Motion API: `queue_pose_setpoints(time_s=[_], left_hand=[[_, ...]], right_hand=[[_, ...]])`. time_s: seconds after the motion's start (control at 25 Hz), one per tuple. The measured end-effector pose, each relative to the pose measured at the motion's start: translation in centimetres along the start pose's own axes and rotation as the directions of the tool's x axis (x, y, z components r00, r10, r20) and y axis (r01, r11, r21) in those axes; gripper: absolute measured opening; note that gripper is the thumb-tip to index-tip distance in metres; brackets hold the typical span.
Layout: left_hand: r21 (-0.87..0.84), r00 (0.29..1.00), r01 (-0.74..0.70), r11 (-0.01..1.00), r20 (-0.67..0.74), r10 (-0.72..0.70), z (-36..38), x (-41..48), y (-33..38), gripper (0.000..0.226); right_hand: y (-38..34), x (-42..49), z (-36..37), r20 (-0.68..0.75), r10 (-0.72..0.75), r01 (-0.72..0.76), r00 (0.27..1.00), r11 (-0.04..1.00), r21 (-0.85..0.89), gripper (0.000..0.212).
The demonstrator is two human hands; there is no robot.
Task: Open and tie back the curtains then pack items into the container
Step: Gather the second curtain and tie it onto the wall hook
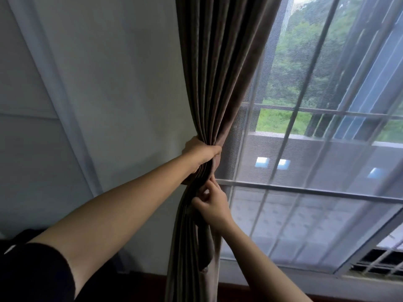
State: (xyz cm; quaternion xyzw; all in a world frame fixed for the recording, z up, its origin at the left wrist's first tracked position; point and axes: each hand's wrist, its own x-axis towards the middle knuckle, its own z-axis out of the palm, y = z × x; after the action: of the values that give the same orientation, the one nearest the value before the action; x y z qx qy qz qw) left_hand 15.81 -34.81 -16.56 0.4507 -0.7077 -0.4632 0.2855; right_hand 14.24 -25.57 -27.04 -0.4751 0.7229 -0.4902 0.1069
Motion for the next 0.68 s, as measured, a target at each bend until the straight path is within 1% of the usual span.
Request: queue_pose_setpoints(time_s=[0.08,0.2,0.24,0.28,0.32,0.36,0.4,0.44,0.52,0.56,0.6,0.64,0.68], left_hand=[[-0.033,0.998,0.028,0.999,0.062,-0.025,-0.3,0.1,0.1,0.043],[-0.061,0.993,0.048,0.997,0.111,-0.041,-0.6,0.1,0.3,0.036],[-0.063,0.992,0.050,0.997,0.120,-0.042,-0.6,0.2,0.4,0.035],[-0.065,0.991,0.049,0.997,0.128,-0.040,-0.6,0.3,0.3,0.034],[-0.071,0.990,0.052,0.996,0.136,-0.042,-0.6,0.4,0.3,0.034],[-0.077,0.988,0.056,0.995,0.149,-0.044,-0.5,0.6,0.2,0.037],[-0.081,0.986,0.065,0.995,0.161,-0.052,-0.5,0.7,0.2,0.040],[-0.088,0.984,0.074,0.993,0.170,-0.058,-0.4,0.7,0.1,0.044],[-0.102,0.982,0.079,0.992,0.181,-0.059,-0.2,0.7,-0.1,0.051],[-0.107,0.980,0.079,0.991,0.188,-0.058,-0.2,0.7,-0.1,0.052],[-0.110,0.978,0.074,0.991,0.200,-0.051,-0.2,0.6,-0.1,0.052],[-0.119,0.975,0.075,0.990,0.217,-0.048,-0.4,0.5,-0.1,0.051],[-0.127,0.968,0.081,0.989,0.244,-0.048,-0.5,0.4,0.0,0.052]], right_hand=[[-0.4,-0.5,0.3,-0.094,0.131,-0.104,0.987,0.963,0.248,0.014],[-0.8,-1.1,1.3,-0.102,0.337,-0.247,0.936,0.834,0.494,0.015],[-1.1,-1.2,1.4,-0.089,0.385,-0.262,0.919,0.761,0.594,0.016],[-1.3,-1.0,1.4,-0.054,0.441,-0.274,0.896,0.644,0.714,0.014],[-1.5,-0.8,1.2,0.002,0.490,-0.282,0.871,0.498,0.820,0.009],[-1.4,-0.4,1.0,0.039,0.522,-0.280,0.852,0.391,0.877,0.004],[-1.1,-0.3,0.9,0.048,0.540,-0.278,0.841,0.353,0.894,0.013],[-0.6,-0.2,0.9,0.031,0.537,-0.288,0.843,0.402,0.869,0.024],[0.3,-0.3,1.6,-0.057,0.498,-0.310,0.865,0.621,0.720,0.055],[0.3,-0.3,2.0,-0.090,0.482,-0.323,0.872,0.701,0.636,0.071],[-0.1,-0.2,2.3,-0.112,0.483,-0.340,0.868,0.744,0.576,0.080],[-0.6,0.2,2.5,-0.129,0.481,-0.355,0.867,0.779,0.516,0.083],[-1.4,0.6,2.6,-0.151,0.484,-0.385,0.862,0.818,0.427,0.081]])
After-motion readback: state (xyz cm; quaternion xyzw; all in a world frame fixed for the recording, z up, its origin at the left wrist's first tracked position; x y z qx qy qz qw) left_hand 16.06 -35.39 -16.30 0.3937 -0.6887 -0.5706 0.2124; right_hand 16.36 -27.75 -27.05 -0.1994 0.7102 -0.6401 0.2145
